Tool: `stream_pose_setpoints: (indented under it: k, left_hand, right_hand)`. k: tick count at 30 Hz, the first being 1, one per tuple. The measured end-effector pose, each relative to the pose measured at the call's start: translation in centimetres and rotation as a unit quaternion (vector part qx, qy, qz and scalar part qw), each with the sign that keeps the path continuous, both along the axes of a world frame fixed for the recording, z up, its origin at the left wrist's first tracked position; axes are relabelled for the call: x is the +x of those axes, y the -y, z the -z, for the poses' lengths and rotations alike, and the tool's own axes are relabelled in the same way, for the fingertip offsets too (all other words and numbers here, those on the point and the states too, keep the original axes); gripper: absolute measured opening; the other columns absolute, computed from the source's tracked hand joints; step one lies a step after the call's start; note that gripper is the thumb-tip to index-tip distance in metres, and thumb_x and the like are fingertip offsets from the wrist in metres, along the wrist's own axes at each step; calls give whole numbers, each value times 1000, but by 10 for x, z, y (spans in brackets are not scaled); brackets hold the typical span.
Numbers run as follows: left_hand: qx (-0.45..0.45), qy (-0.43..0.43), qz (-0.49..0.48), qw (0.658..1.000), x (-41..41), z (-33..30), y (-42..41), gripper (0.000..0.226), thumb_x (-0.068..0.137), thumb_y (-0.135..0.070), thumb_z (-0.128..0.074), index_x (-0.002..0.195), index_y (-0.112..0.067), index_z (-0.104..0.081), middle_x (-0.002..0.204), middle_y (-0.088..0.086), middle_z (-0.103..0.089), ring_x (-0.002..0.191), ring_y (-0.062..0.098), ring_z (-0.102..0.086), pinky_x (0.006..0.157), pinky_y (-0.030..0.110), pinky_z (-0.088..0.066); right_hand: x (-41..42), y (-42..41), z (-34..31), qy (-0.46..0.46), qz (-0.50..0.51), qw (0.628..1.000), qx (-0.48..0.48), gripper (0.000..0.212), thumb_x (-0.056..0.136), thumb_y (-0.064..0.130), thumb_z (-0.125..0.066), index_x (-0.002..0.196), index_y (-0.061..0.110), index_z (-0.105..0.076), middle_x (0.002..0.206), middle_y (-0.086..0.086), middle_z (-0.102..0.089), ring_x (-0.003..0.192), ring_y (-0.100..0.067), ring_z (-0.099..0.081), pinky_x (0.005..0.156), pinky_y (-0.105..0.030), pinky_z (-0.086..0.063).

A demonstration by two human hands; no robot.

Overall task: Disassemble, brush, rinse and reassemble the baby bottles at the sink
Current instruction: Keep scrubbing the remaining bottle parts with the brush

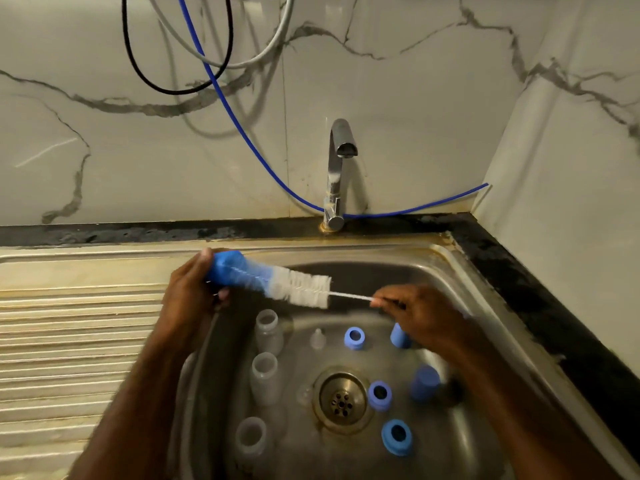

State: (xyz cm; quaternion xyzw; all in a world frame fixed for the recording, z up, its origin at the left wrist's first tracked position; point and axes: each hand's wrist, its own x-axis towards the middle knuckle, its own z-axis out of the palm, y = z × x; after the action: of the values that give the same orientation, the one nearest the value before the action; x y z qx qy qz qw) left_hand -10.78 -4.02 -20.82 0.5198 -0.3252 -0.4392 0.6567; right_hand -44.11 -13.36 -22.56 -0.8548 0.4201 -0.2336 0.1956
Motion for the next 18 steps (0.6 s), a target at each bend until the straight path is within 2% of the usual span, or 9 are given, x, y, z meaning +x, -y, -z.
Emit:
stream_pose_setpoints:
  k: [2,3,5,7,10,12,14,16,18]
  left_hand:
    - [14,-134,-12,991,7,0,2,57,95,-53,-50,128,-8,-60,83,12,-62,58,12,-51,48,21,-45]
    - [15,-164,-19,986,9,1,2,60,94,-52,-53,133,-6,-56,80,10,-60,56,11,-49,46,20,-44]
    - [-6,-167,-44,985,12,1,3,65,92,-49,-57,139,-4,-50,90,12,-62,58,11,-53,47,20,-46]
    - [-30,-152,-62,986,11,-1,2,68,88,-44,-61,141,-3,-48,103,17,-61,61,12,-57,50,20,-49]
    - [-33,-149,-47,987,8,-2,1,60,90,-37,-63,137,-3,-52,111,18,-64,67,13,-58,54,19,-53]
    - [-31,-140,-25,989,4,-2,2,48,92,-34,-62,130,-4,-59,115,21,-65,68,13,-60,55,19,-54]
    - [-45,-122,-15,991,0,-2,1,34,97,-28,-57,124,-7,-62,119,19,-65,72,12,-67,59,20,-56]
    - [-75,-116,-25,990,-2,-3,0,32,100,-17,-52,130,-8,-59,121,14,-66,80,14,-72,64,24,-59]
    - [-94,-112,-40,988,1,-3,-3,38,101,-4,-48,138,-11,-56,123,10,-66,84,16,-73,70,28,-62]
  right_hand:
    - [11,-11,-3,-7,-77,992,103,17,100,23,-58,91,25,-72,75,22,-68,72,3,-62,73,-15,-46]
    - [16,-14,-3,3,-98,986,134,16,100,22,-59,89,23,-71,68,23,-65,66,3,-61,66,-13,-43]
    - [20,-14,1,45,-86,985,141,3,93,23,-69,91,25,-68,68,16,-66,63,-1,-61,60,-17,-46]
    - [18,-9,6,82,-35,994,69,18,82,23,-81,88,28,-65,73,8,-67,68,-6,-64,63,-22,-51]
    - [14,0,10,109,31,993,-22,14,83,23,-80,79,28,-68,71,10,-67,70,-8,-63,67,-26,-52]
    - [8,5,9,108,85,987,-88,3,87,28,-77,85,26,-76,76,10,-72,70,-4,-63,68,-19,-49]
    - [3,5,4,70,94,984,-136,9,90,29,-73,95,24,-78,86,9,-75,75,1,-61,73,-7,-43]
    - [6,-3,-3,53,23,998,-40,10,94,28,-67,97,26,-77,83,14,-74,77,1,-64,73,-9,-47]
    - [14,-12,-7,73,-58,988,119,17,99,23,-61,90,20,-75,63,18,-66,60,2,-61,61,-13,-46]
